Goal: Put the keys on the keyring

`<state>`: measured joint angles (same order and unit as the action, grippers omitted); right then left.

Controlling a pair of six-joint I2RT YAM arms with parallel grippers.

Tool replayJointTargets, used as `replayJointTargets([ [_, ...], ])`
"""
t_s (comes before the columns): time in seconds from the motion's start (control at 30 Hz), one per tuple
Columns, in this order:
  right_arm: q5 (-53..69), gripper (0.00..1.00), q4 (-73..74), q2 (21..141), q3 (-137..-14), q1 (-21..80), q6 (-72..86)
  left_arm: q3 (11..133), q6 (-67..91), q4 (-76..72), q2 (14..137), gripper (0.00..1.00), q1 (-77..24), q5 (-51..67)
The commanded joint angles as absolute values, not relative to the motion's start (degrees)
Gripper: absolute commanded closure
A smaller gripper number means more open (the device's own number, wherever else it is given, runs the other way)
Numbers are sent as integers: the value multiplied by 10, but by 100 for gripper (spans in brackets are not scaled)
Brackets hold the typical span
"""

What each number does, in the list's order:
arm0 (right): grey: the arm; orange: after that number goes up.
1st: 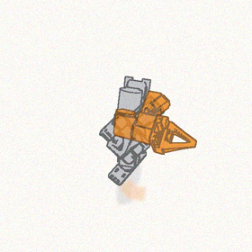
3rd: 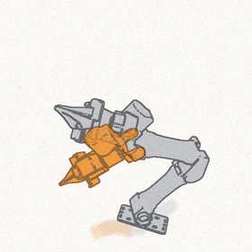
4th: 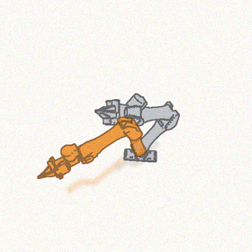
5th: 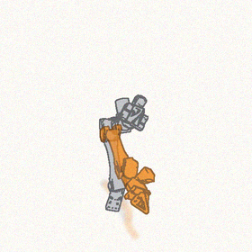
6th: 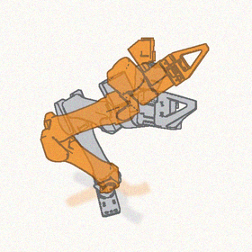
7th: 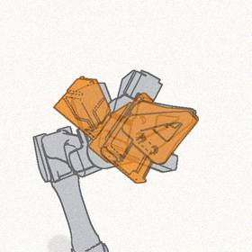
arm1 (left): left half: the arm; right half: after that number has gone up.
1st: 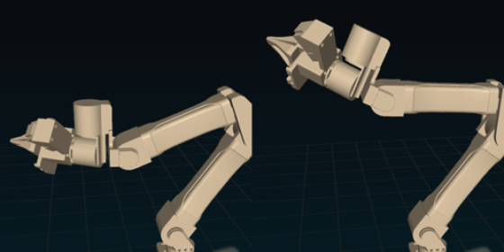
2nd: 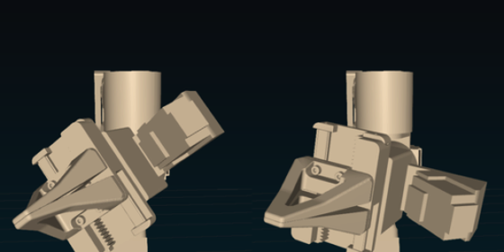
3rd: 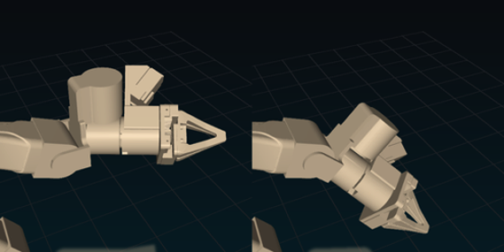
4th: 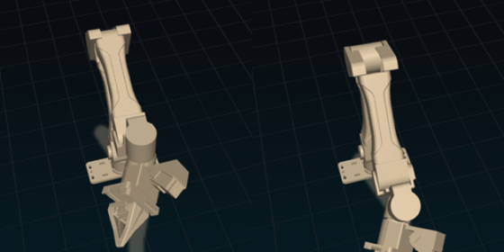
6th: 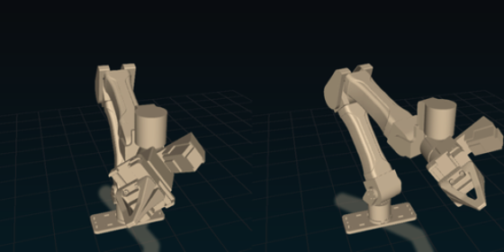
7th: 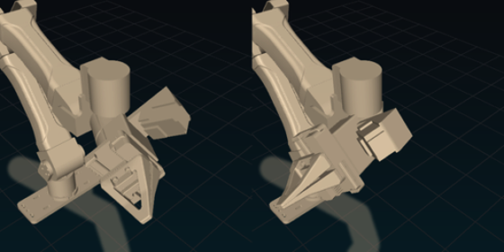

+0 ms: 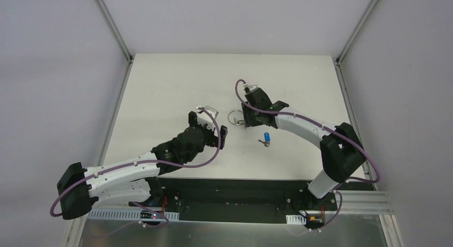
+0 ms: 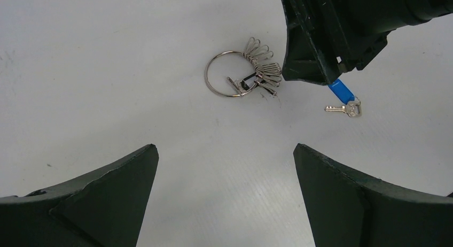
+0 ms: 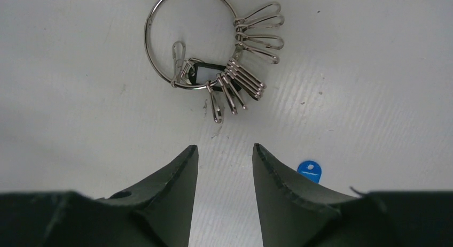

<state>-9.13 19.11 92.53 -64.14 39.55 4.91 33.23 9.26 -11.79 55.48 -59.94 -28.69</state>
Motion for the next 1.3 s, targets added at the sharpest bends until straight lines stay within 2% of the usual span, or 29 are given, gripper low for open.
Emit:
replayJointTargets([
  [0.0,-82,56,169,936,-643,419,81,329,92,-145,547,0,-599,-282],
  [0.3,-138,61,173,960,-651,432,106,329,95,-143,542,0,-599,-280],
  [0.6,-107,67,173,1002,-675,433,113,328,95,-142,537,0,-599,-281],
  [1.27,-143,68,191,1049,-701,432,115,329,94,-142,540,0,-599,-282],
])
